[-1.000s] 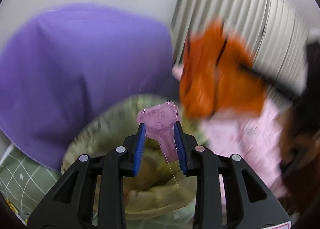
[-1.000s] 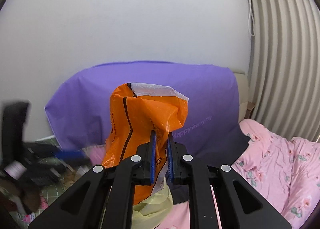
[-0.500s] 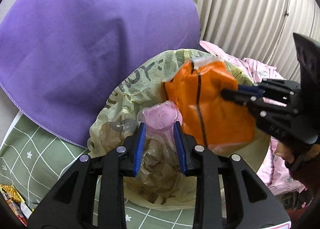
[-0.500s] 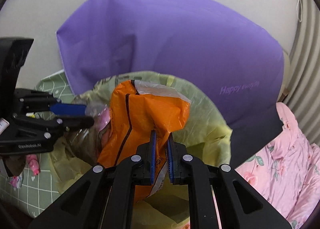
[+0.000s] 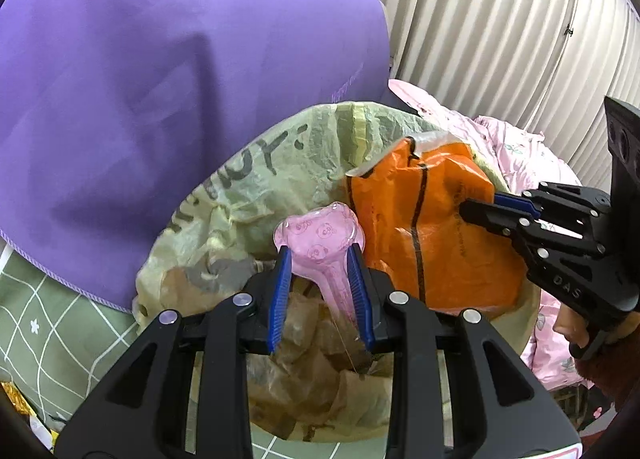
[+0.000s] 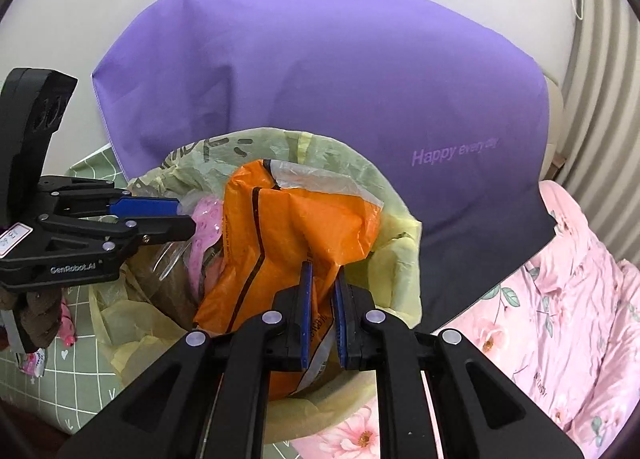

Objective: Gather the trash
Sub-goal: 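Open both tools to drop the spoon and orange bag into the yellow bag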

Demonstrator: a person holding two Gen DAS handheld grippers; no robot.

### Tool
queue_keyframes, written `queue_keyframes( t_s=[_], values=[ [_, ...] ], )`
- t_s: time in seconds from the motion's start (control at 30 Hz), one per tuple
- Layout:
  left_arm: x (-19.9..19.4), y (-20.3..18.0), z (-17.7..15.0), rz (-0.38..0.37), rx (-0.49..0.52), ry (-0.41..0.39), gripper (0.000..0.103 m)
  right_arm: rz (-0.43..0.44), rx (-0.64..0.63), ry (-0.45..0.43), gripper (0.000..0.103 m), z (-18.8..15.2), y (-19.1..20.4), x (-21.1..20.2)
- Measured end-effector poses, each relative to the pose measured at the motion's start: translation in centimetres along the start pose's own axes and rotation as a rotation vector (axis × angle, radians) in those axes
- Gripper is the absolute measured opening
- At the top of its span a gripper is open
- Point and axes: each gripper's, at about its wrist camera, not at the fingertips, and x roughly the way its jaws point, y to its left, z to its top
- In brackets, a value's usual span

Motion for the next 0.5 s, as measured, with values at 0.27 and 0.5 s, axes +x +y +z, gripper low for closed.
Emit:
queue_keyframes(
  t_s=[0.27, 0.5],
  values=[
    [-3.2, 2.0, -0.5, -0.072, -0.104, -0.06, 0.041, -0.031, 0.028, -0.035, 0.032, 0.1, -0.1, -1.0],
    [-9.3, 4.4, -2.5, 0.065, -0.177, -0.187, 0.044, -0.025, 0.042, -0.099, 0.037, 1.0, 0.3, -3.1]
  ],
)
